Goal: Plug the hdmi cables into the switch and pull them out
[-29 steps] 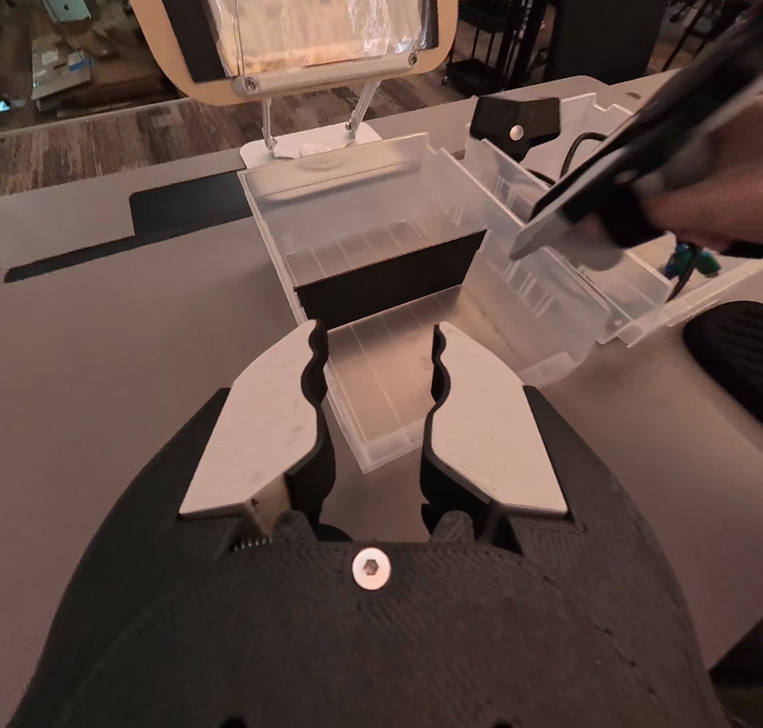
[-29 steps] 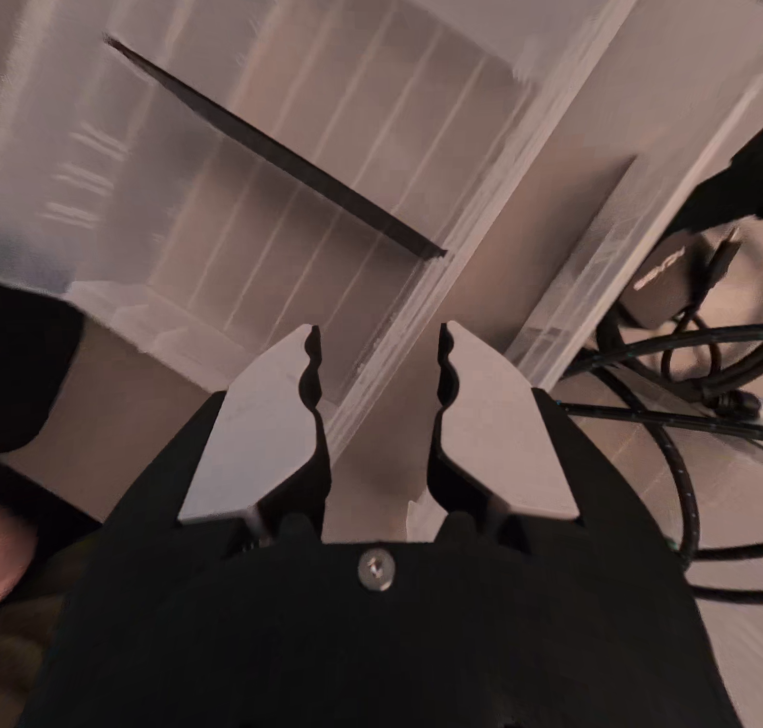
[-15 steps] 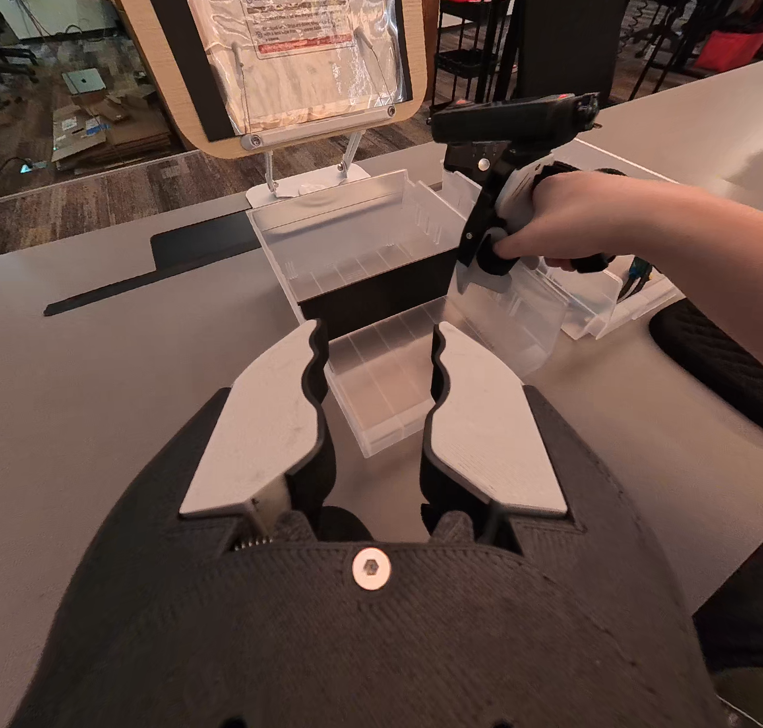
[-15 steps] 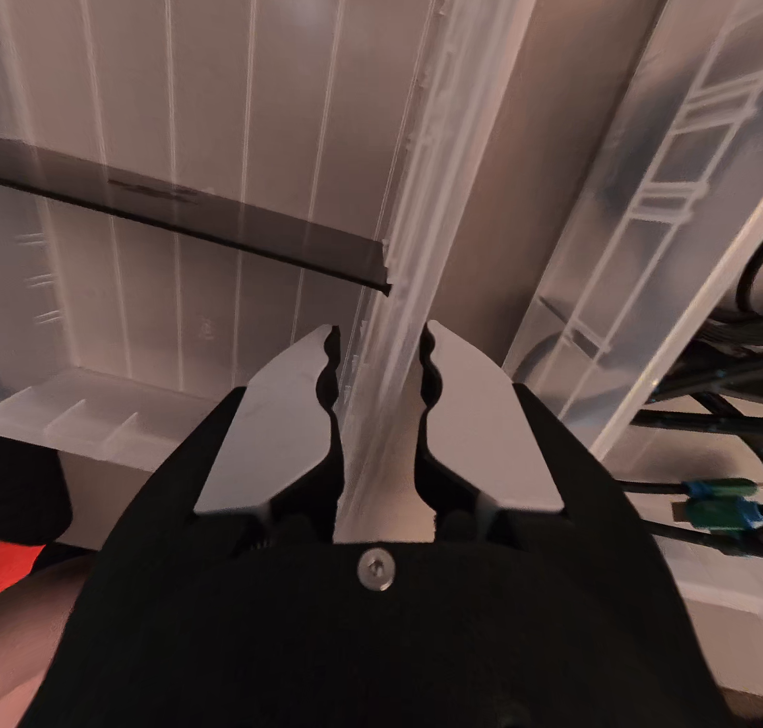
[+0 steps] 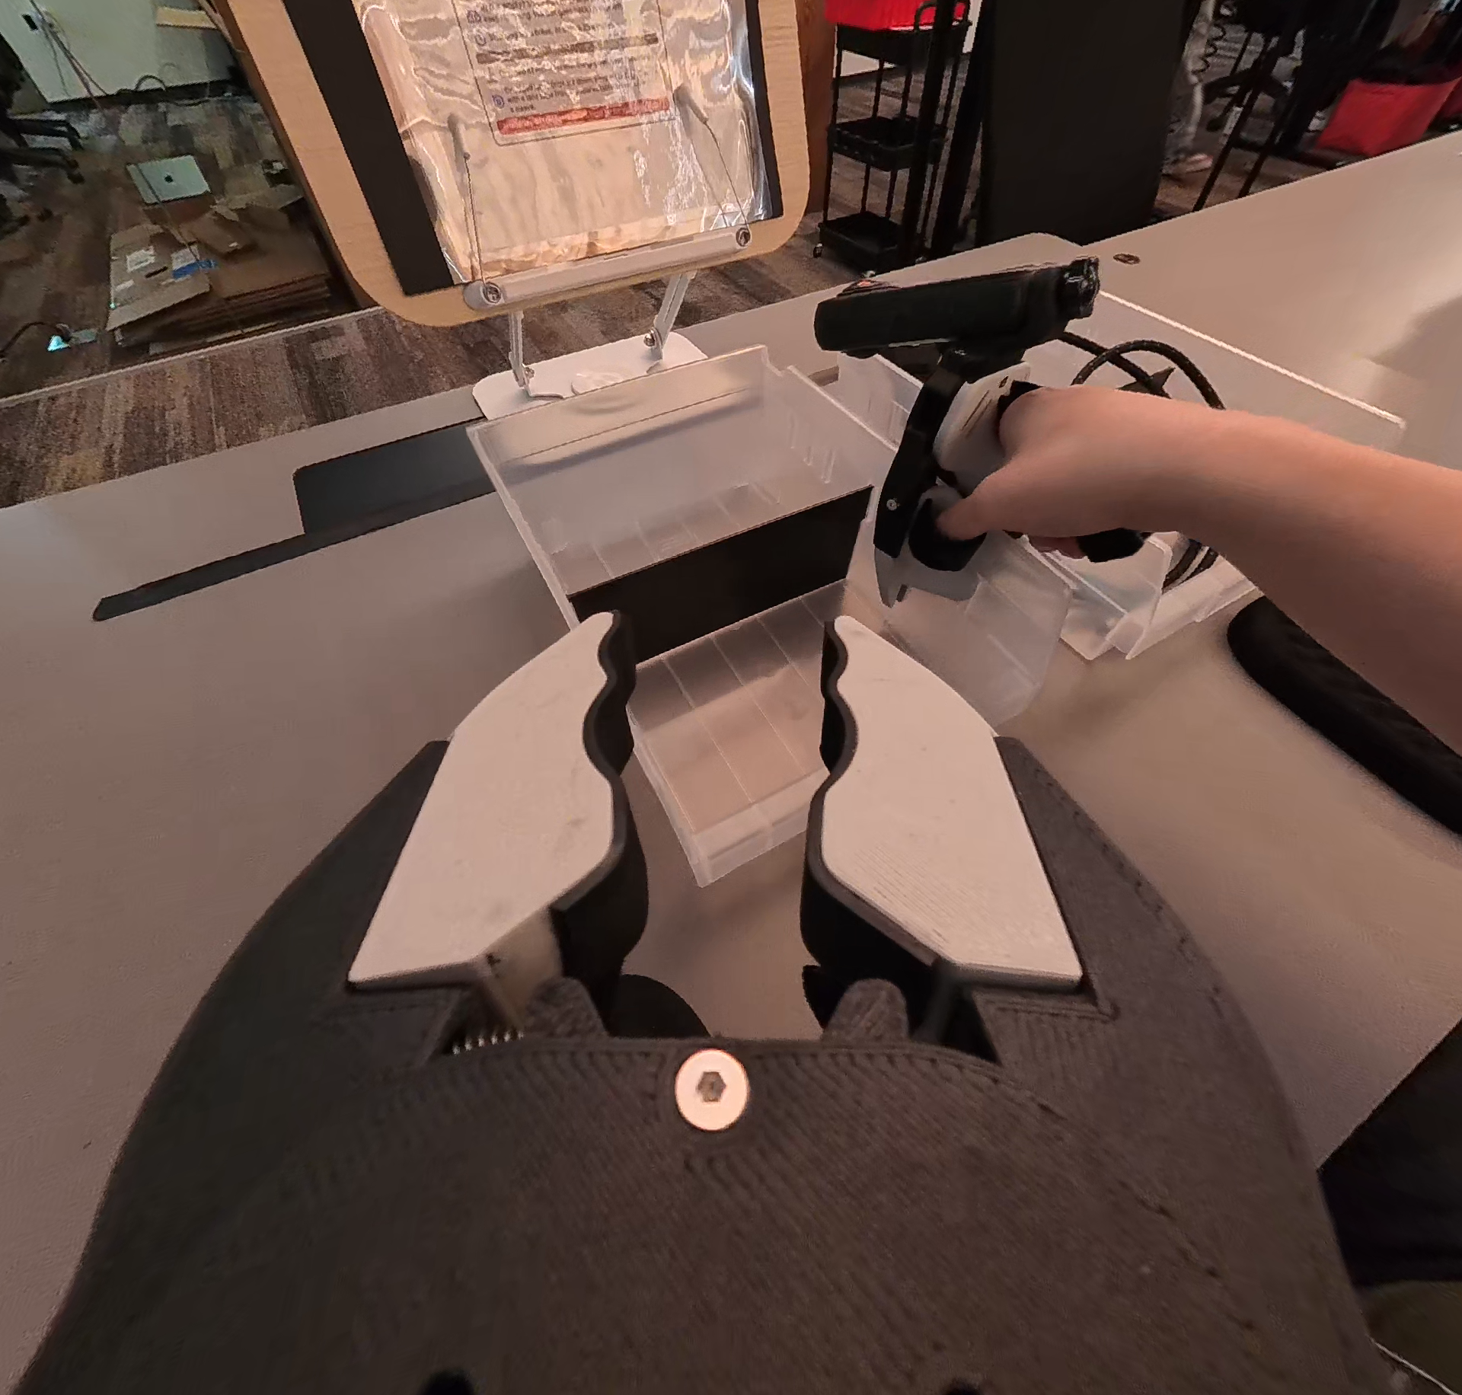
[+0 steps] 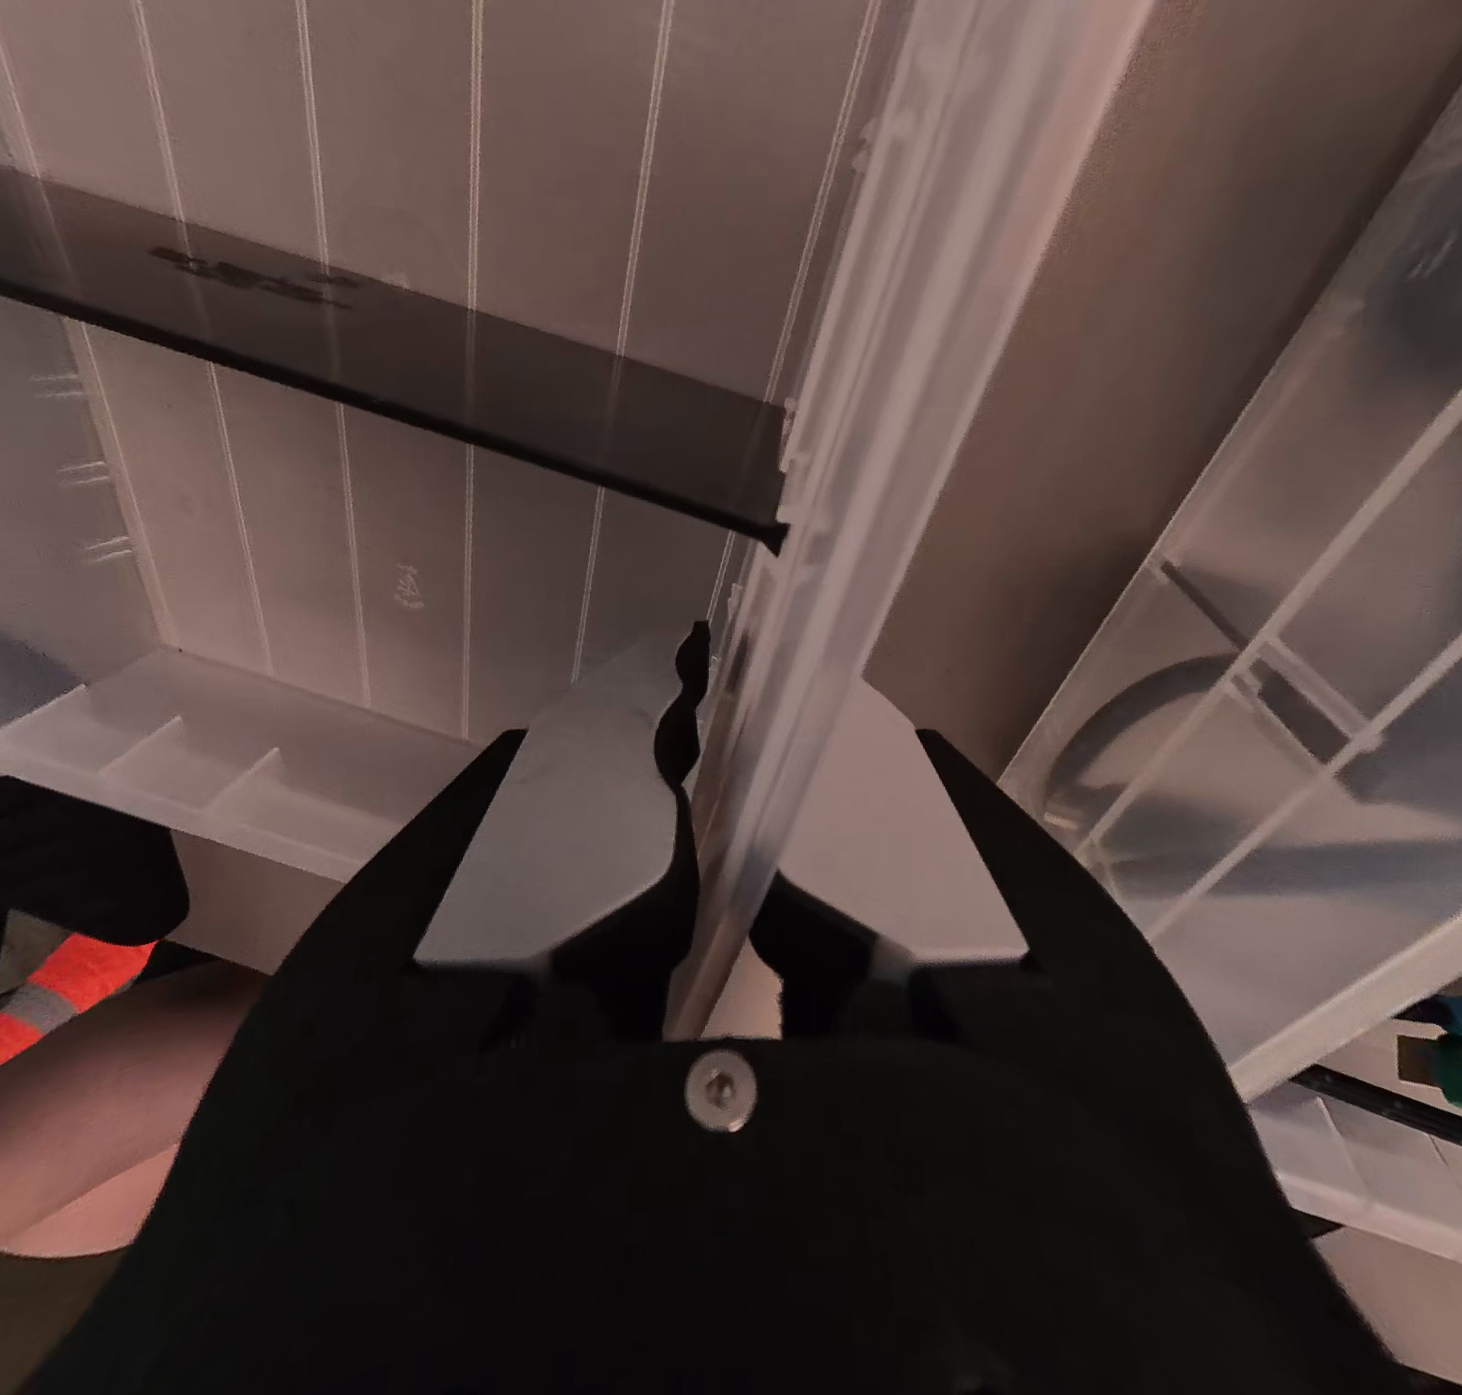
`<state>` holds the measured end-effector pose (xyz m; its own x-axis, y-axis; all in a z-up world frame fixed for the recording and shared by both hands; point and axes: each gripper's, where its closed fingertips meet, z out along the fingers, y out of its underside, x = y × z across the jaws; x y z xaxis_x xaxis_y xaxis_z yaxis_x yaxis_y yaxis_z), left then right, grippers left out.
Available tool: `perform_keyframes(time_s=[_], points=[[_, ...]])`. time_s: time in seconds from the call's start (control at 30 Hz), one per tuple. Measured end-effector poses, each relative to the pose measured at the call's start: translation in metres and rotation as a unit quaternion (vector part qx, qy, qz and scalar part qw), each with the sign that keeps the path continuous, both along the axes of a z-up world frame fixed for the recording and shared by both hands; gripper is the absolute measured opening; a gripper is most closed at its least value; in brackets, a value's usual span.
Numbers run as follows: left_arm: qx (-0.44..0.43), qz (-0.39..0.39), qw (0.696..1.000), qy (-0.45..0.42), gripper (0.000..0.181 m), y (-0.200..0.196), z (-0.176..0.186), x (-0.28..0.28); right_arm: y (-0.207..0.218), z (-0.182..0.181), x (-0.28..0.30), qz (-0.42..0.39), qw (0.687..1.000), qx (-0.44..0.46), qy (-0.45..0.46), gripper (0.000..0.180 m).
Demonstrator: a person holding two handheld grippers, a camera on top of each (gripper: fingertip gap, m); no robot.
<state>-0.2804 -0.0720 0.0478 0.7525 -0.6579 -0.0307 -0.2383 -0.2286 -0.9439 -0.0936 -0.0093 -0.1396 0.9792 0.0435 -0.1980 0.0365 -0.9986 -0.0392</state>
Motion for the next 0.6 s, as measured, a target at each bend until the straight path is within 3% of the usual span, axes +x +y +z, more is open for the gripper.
perform_keyframes(time_s=[0.03,0.2,0.37,0.47,0.6], points=[[0.002,0.001,1.0,-0.002,0.044,-0.001,0.002,0.0,0.001,0.001,0.0,0.002,1.0,0.001,0.0,0.006],[0.038,0.018,0.999,-0.019,0.046,-0.013,0.029,-0.004,0.007,0.022,-0.019,0.013,0.998,-0.004,0.055,0.003],[0.088,0.037,0.994,-0.058,0.054,-0.036,0.07,-0.011,0.024,0.094,-0.033,0.042,0.991,0.041,0.121,0.003],[0.078,0.007,0.995,-0.063,0.06,-0.053,0.076,-0.001,0.023,0.154,-0.009,0.054,0.987,0.06,0.137,0.003],[0.027,-0.067,0.996,-0.051,0.065,-0.055,0.058,0.036,0.005,0.22,0.074,0.031,0.989,0.091,0.11,0.003]])
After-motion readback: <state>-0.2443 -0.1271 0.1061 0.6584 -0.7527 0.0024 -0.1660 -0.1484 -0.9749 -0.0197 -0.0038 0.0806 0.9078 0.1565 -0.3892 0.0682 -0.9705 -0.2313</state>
